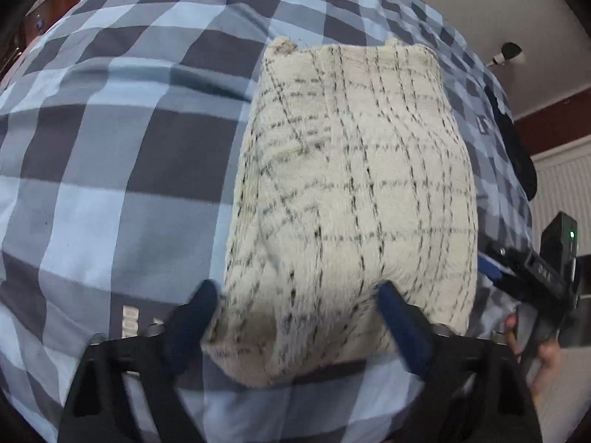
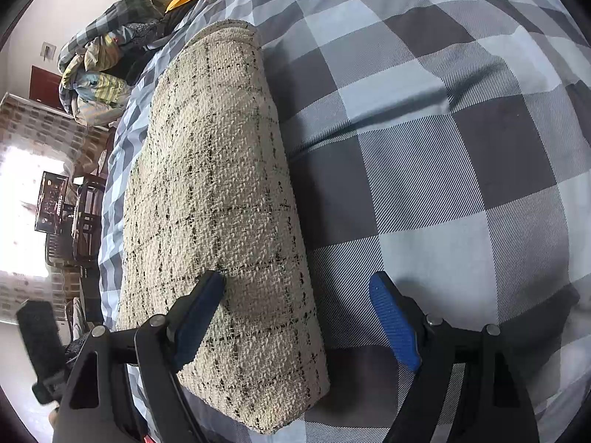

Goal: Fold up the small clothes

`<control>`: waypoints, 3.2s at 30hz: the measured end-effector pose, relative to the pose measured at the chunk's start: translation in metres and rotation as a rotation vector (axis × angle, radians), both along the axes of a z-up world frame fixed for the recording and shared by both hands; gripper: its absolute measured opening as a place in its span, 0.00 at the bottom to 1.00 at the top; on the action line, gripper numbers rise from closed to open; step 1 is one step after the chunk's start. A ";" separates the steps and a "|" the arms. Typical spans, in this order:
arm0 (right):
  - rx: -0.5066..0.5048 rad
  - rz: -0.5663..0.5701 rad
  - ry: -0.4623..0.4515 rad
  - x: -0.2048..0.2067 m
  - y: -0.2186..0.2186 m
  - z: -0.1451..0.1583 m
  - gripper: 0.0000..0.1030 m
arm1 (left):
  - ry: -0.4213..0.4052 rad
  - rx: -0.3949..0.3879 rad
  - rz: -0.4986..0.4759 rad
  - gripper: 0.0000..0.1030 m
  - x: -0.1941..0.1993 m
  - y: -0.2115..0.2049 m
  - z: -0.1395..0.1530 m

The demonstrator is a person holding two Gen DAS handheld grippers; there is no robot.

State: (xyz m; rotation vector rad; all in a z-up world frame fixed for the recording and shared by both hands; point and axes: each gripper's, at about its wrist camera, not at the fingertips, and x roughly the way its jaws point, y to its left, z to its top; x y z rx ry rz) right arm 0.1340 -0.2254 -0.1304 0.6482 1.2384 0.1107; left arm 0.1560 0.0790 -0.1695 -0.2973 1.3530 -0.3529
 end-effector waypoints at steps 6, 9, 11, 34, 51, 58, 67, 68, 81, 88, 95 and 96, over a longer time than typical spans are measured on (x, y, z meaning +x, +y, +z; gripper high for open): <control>-0.008 0.002 0.000 -0.001 0.004 -0.001 0.77 | -0.045 -0.106 -0.009 0.14 -0.002 -0.005 -0.015; -0.007 0.002 0.001 -0.001 0.004 -0.001 0.77 | -0.107 -0.113 -0.006 0.08 -0.007 -0.007 -0.010; -0.009 0.004 -0.001 -0.001 0.005 0.000 0.77 | -0.154 -0.109 0.013 0.07 -0.011 -0.006 -0.004; 0.128 0.039 0.000 0.007 -0.012 -0.001 0.77 | -0.130 0.001 0.087 0.10 -0.021 0.009 0.058; 0.195 0.095 -0.028 0.023 -0.014 -0.006 0.77 | -0.384 0.361 -0.084 1.00 0.014 -0.029 0.114; 0.176 0.186 -0.021 0.032 -0.006 -0.003 0.77 | -0.341 0.377 -0.074 1.00 0.028 -0.029 0.105; 0.298 0.215 0.020 0.056 -0.013 -0.025 0.78 | -0.190 0.274 -0.027 0.99 0.043 -0.015 0.065; 0.320 0.216 0.026 0.057 -0.013 -0.028 0.78 | -0.183 0.275 -0.023 0.99 0.043 -0.014 0.063; 0.454 0.280 0.047 0.058 -0.009 -0.041 0.81 | -0.092 0.074 -0.042 0.95 0.047 -0.001 0.043; 0.444 0.277 0.038 0.059 0.000 -0.045 0.90 | 0.014 -0.085 -0.024 0.96 0.053 0.006 0.019; 0.433 0.273 0.027 0.065 0.016 -0.046 0.99 | 0.099 -0.241 0.022 1.00 0.057 0.010 -0.009; 0.428 0.274 0.024 0.066 0.017 -0.045 0.99 | 0.098 -0.250 0.022 1.00 0.058 0.009 -0.012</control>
